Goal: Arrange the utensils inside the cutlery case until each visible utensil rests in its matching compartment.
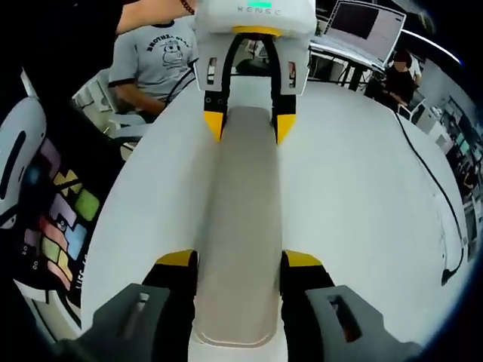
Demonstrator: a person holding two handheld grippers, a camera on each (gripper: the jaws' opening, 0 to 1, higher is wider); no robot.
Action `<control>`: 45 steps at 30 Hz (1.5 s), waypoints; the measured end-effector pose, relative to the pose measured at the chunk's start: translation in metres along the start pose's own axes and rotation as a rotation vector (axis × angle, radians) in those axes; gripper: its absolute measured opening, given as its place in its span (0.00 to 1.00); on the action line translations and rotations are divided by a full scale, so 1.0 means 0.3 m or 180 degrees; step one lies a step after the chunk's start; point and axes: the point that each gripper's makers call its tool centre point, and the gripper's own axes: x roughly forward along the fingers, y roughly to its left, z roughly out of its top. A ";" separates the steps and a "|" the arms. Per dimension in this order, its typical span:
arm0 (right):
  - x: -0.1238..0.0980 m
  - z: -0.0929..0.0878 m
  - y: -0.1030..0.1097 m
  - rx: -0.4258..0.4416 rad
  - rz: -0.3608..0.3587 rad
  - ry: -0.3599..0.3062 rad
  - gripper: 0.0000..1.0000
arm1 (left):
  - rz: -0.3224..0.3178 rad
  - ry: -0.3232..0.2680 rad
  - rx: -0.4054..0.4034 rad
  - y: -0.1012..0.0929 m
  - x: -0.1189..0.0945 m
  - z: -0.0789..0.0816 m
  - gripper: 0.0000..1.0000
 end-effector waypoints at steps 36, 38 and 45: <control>-0.216 -0.288 -0.165 0.0270 -0.0330 0.0324 0.44 | 0.0060 -0.0399 0.0356 0.207 0.005 0.355 0.42; -0.212 -0.291 -0.166 0.0272 -0.0338 0.0314 0.44 | 0.0068 -0.0407 0.0358 0.213 0.005 0.359 0.42; -0.190 -0.308 -0.171 0.0253 -0.0326 0.0289 0.44 | 0.0068 -0.0361 0.0360 0.226 0.028 0.359 0.42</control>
